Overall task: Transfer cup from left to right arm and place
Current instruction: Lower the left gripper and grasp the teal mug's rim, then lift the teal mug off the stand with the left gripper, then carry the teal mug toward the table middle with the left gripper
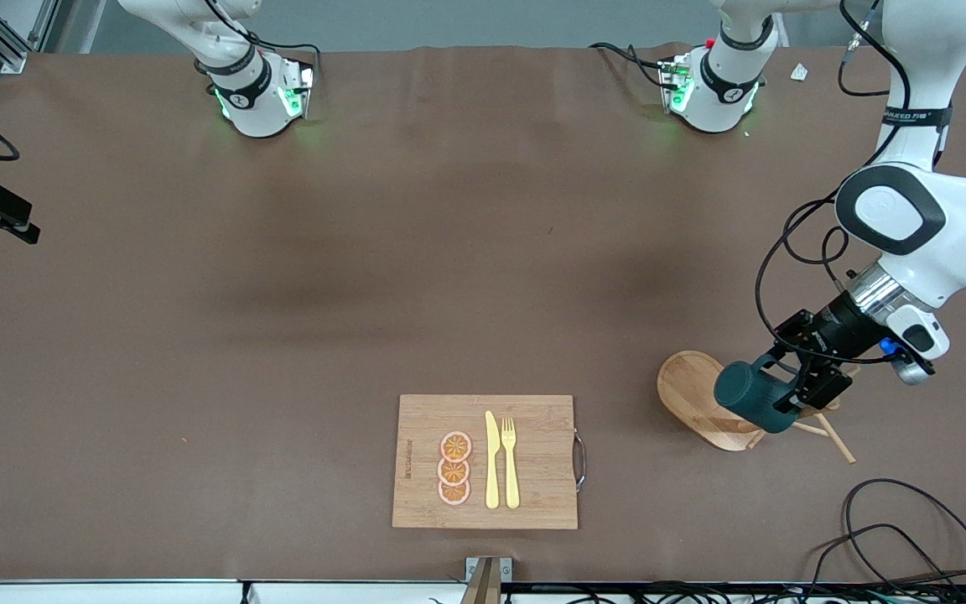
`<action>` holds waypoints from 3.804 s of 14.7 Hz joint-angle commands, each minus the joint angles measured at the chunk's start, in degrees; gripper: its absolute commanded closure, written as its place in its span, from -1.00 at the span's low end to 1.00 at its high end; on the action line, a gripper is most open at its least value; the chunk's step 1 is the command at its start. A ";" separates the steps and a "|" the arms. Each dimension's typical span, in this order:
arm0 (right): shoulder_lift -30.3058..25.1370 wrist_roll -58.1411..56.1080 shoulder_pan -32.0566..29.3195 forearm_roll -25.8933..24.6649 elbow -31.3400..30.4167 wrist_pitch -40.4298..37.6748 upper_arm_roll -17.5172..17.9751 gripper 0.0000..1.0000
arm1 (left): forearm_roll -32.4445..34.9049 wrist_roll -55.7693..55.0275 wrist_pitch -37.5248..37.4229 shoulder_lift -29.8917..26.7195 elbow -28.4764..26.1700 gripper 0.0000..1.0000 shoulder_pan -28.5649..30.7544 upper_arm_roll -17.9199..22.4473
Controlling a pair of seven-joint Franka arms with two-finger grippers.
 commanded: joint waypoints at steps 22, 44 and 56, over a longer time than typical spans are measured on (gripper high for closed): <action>-0.34 -0.41 -0.14 -0.01 -0.05 0.00 0.01 -1.00 | -3.53 -0.61 1.78 3.32 2.73 -0.19 0.38 -1.66; -0.25 0.03 -0.05 -0.01 -0.14 0.27 -0.08 -1.00 | 33.60 -32.84 -3.41 -6.44 2.11 -0.15 -1.99 -14.39; -0.08 -0.50 -0.14 -0.54 0.03 0.44 -0.08 -1.00 | 93.64 -72.41 -22.29 18.51 23.46 -0.15 -30.89 -14.32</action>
